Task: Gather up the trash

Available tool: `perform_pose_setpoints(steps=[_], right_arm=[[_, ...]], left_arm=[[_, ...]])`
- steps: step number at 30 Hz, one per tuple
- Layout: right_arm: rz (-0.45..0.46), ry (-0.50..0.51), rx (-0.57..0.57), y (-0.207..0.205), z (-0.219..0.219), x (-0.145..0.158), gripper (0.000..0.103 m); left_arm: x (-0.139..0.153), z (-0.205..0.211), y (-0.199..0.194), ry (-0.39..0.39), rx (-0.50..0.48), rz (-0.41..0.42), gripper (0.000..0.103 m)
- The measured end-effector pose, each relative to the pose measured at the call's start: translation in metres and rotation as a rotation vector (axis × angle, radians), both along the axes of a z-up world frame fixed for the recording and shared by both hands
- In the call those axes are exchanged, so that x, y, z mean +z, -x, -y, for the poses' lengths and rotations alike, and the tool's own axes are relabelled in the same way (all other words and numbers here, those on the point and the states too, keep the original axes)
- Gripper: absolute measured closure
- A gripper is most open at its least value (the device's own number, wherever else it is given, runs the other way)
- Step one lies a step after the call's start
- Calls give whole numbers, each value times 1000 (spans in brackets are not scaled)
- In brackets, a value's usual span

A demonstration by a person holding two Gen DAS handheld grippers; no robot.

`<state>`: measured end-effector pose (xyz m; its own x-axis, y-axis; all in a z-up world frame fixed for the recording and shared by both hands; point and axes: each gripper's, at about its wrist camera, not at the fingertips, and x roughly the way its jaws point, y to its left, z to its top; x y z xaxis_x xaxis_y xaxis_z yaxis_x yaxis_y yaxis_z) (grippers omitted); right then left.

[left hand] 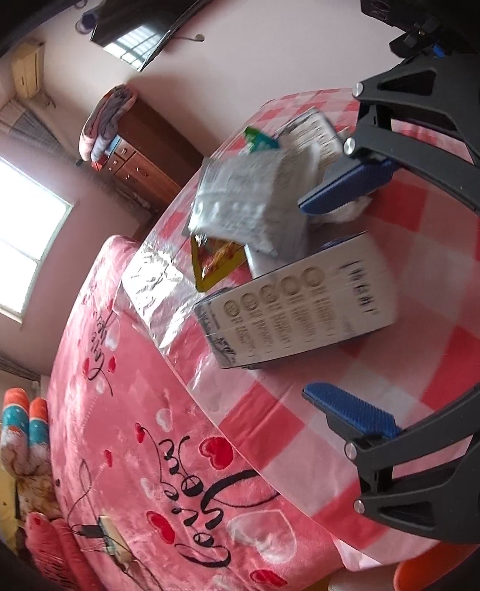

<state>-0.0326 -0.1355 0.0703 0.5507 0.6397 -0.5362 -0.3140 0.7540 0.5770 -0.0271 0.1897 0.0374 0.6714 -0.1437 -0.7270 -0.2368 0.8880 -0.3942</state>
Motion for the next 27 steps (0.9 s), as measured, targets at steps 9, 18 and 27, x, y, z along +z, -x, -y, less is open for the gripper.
perform_pose_setpoints(steps=[9, 18, 27], right_arm=[[-15, -27, 18, -44, -7, 1, 26], [-102, -54, 12, -92, -17, -18, 40], [-103, -29, 49, -79, -19, -26, 64]], left_arm=[[-20, -10, -29, 43, 30, -62, 33], [-21, -3, -28, 28, 16, -40, 38], [-21, 20, -17, 28, -60, -42, 39]])
